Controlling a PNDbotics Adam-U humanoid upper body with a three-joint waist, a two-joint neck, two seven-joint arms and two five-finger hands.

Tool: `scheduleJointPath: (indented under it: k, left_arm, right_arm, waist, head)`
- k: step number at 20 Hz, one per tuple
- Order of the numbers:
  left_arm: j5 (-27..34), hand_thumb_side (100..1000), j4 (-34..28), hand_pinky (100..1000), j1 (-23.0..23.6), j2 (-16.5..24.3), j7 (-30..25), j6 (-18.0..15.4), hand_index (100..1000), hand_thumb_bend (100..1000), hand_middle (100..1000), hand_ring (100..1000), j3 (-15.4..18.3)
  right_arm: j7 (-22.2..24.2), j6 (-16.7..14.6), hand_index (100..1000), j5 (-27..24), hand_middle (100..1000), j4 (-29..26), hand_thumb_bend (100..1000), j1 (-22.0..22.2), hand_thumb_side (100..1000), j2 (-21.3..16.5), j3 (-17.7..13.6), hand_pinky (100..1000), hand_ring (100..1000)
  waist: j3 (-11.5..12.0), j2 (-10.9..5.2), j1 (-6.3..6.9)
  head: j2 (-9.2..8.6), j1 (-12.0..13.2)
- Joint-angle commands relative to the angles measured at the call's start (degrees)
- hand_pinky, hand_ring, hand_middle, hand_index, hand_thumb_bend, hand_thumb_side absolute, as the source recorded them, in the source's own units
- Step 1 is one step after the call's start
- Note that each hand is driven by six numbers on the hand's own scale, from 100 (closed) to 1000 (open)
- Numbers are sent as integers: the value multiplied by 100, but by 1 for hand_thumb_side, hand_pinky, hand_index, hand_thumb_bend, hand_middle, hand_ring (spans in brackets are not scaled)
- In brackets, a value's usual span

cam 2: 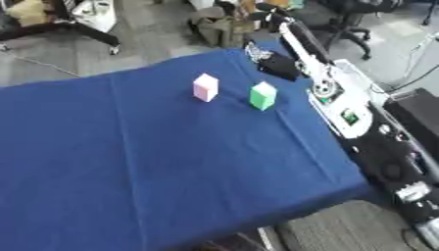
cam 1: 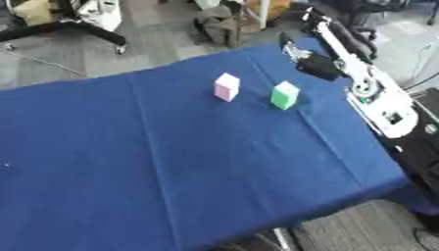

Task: Pick up the objects with one hand, pass them to the other hand, and then place them into the box on the other side of the table.

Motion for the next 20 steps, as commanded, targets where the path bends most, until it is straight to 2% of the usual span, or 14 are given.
scheduleJointPath:
  k: [1, 8, 9, 11, 15, 20]
  left_arm:
    - [-5, 671, -204, 831, -43, -46, -125, -15, 757, 614, 748, 887, -6]
    - [-37, 688, -270, 833, -42, -111, -361, -14, 758, 606, 749, 888, -74]
    - [-45, 693, -266, 833, -36, -115, -384, -11, 758, 603, 749, 888, -80]
    - [-62, 694, -252, 833, -19, -127, -423, -6, 758, 602, 750, 889, -90]
    - [-81, 700, -228, 834, -6, -145, -464, -2, 759, 600, 751, 890, -110]
    - [-91, 704, -216, 834, -5, -140, -496, -2, 760, 598, 751, 890, -124]
  right_arm:
    - [154, 26, 876, 83, 983, 829, 125, -324, 759, -210, -107, 888, 969]
    - [245, 35, 890, 486, 989, 2362, 186, -866, 764, -155, -263, 914, 1000]
    - [254, 31, 898, 544, 990, 2518, 229, -900, 707, -154, -268, 917, 1000]
    - [328, 7, 913, 699, 996, 2793, 260, -944, 672, -148, -254, 923, 1000]
    - [694, -77, 966, 1109, 1000, 3136, 344, -983, 535, -162, -205, 925, 1000]
    - [969, -154, 989, 1522, 994, 3253, 361, -1033, 477, -148, -239, 919, 1000]
  waist:
    - [47, -9, -4]
    - [221, 88, -26]
    - [238, 95, -31]
    - [266, 103, -41]
    - [319, 121, -59]
    - [371, 153, -75]
  head:
    - [-14, -163]
    - [-14, -390]
    - [-14, -405]
    - [-14, -436]
    - [-14, -486]
    - [-14, -574]
